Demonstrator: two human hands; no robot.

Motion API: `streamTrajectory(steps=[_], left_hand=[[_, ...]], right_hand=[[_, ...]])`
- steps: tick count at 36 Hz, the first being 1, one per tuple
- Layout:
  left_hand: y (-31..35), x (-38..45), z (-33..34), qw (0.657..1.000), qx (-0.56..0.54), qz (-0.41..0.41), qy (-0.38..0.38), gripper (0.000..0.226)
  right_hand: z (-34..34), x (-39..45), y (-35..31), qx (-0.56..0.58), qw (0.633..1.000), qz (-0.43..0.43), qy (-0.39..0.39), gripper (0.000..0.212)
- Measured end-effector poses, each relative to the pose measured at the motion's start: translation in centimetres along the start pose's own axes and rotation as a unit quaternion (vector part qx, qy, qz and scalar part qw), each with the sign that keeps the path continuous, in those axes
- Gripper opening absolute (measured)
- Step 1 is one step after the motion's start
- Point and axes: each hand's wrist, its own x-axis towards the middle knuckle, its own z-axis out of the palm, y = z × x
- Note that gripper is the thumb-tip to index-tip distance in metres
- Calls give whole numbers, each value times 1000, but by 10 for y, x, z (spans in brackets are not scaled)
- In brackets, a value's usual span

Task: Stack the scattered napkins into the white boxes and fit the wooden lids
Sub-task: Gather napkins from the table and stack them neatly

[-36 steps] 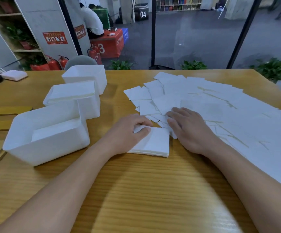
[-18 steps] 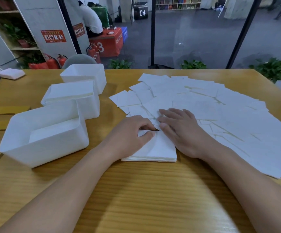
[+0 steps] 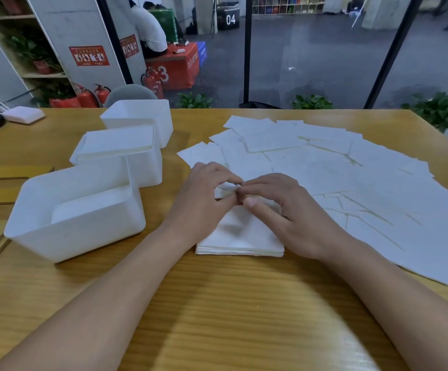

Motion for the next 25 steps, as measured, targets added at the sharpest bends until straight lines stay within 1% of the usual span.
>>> streamTrajectory(steps=[2, 4, 6, 8, 10, 11, 12, 14, 15, 16, 19, 21, 23, 25], left_hand=[[-1, 0, -2, 1000, -4, -5, -7, 6], [-2, 0, -3, 1000, -10, -10, -13, 6], [-1, 0, -4, 999, -37, -15, 0, 7], [0, 1, -5, 995, -96, -30, 19, 8], [2, 2, -8, 982, -181, -45, 24, 5], [2, 3, -10, 974, -219, -47, 26, 5], [3, 3, -12, 967, -247, -46, 27, 6], [2, 3, -16, 958, -281, -50, 33, 7], [1, 4, -17, 956, -286, -55, 36, 8], [0, 3, -18, 957, -283, -59, 37, 8], [-3, 4, -21, 954, -291, -69, 13, 5], [0, 4, -21, 950, -301, -80, -7, 21], [3, 4, -22, 950, -301, -85, -15, 37], [4, 4, -24, 950, -301, -77, -27, 31]], right_hand=[[-2, -1, 0, 6, 1000, 8, 4, 26], [-5, -3, 0, 15, 1000, 18, 7, 25], [-6, -4, 2, 25, 999, 33, 23, 23], [-7, -4, 9, 15, 997, 58, 50, 27], [-8, -2, 14, -4, 994, 84, 74, 40], [-9, -1, 17, -14, 992, 92, 84, 42], [-10, 0, 18, -22, 990, 97, 95, 39], [-13, 0, 19, -25, 987, 100, 119, 19], [-14, -1, 18, -14, 986, 103, 131, 10], [-15, -2, 17, 0, 984, 106, 143, 7], [-17, -4, 11, 46, 978, 116, 167, 10], [-19, -4, 7, 88, 974, 125, 167, 12], [-20, -4, 4, 97, 975, 127, 155, 12], [-20, -3, 3, 108, 975, 131, 145, 10]])
